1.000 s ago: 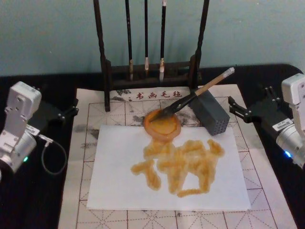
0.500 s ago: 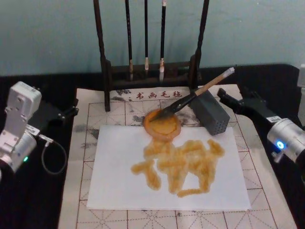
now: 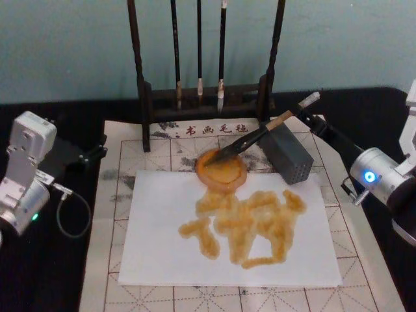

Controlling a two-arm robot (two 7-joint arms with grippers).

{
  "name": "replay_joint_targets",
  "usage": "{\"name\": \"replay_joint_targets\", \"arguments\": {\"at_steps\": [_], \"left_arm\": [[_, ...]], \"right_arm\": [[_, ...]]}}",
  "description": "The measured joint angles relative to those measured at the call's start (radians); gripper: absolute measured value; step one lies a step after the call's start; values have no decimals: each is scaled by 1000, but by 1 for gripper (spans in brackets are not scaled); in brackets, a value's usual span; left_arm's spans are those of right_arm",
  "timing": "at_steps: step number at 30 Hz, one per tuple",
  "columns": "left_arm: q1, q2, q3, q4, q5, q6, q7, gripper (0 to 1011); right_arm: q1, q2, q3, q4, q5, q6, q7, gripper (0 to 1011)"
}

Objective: Pick up the brush from the inkstone, write on the paper, then place the brush back to its original position.

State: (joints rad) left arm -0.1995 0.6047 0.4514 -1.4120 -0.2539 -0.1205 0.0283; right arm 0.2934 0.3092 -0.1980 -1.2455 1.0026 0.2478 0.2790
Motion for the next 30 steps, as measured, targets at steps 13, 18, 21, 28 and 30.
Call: {"name": "replay_joint_targets", "arguments": {"at_steps": [13, 18, 21, 28, 30], "left_arm": [[0, 0, 0, 0, 0, 0, 0, 1001], [0, 0, 0, 0, 0, 0, 0, 1001], [0, 0, 0, 0, 0, 0, 0, 1001], [0, 0, 0, 0, 0, 0, 0, 1001], [0, 0, 0, 0, 0, 0, 0, 1001]], "right_arm": [[79, -42, -18, 92, 64, 31, -44, 1002], [108, -56, -25, 132, 85, 34, -62, 1002], [124, -61, -30, 152, 95, 34, -65, 1002], [166, -71, -38, 211, 118, 31, -64, 1002], [176, -72, -41, 226, 126, 30, -62, 1002]]}}
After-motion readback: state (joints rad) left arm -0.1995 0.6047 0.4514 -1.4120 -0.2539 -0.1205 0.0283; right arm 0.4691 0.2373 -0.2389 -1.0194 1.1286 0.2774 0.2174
